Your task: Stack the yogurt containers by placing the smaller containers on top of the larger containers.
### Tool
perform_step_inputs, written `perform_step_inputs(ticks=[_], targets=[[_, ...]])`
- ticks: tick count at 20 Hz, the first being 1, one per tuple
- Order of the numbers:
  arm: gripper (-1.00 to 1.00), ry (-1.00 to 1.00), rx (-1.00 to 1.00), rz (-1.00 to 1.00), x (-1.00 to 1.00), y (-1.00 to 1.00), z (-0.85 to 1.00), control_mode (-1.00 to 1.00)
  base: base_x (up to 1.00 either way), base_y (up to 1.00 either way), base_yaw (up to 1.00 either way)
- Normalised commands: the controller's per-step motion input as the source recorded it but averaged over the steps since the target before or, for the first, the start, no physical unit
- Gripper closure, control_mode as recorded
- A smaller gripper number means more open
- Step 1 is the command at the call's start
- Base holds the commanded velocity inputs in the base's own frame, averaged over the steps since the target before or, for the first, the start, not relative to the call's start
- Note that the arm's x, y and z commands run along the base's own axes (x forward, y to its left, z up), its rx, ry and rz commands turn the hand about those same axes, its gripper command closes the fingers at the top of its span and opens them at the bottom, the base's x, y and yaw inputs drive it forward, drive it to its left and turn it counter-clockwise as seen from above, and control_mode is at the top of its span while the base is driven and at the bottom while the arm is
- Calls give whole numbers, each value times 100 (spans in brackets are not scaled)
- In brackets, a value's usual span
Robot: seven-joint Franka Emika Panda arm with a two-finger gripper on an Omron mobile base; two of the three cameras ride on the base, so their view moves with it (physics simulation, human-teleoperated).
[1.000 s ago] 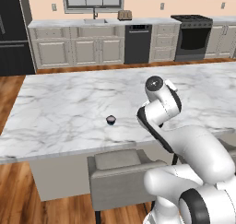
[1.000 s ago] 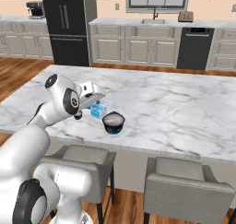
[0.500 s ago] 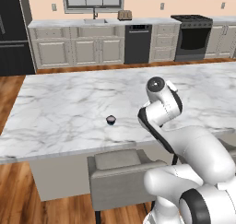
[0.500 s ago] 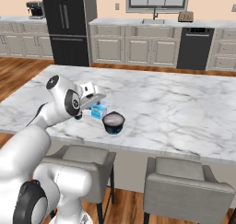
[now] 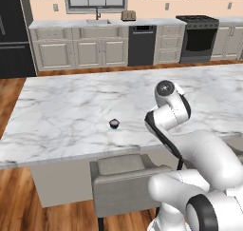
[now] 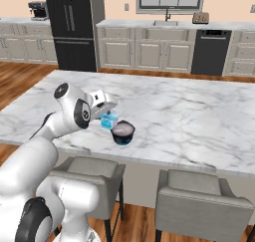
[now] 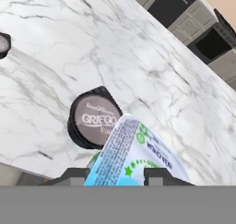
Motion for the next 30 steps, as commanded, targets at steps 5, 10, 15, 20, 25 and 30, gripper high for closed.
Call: perform_step_inputs(ticks=[5, 10, 15, 20, 25, 30], targets=[[100, 0, 0, 3, 0, -1, -8, -100, 0, 0, 0], [100, 0, 0, 2, 0, 0, -8, -100, 0, 0, 0], [100, 0, 0, 2, 0, 0, -5, -100, 0, 0, 0], [100, 0, 0, 1, 0, 0, -6, -100, 0, 0, 0], [100, 0, 0, 2, 6, 0, -8, -100, 0, 0, 0], [100, 0, 0, 2, 11, 0, -7, -100, 0, 0, 0]])
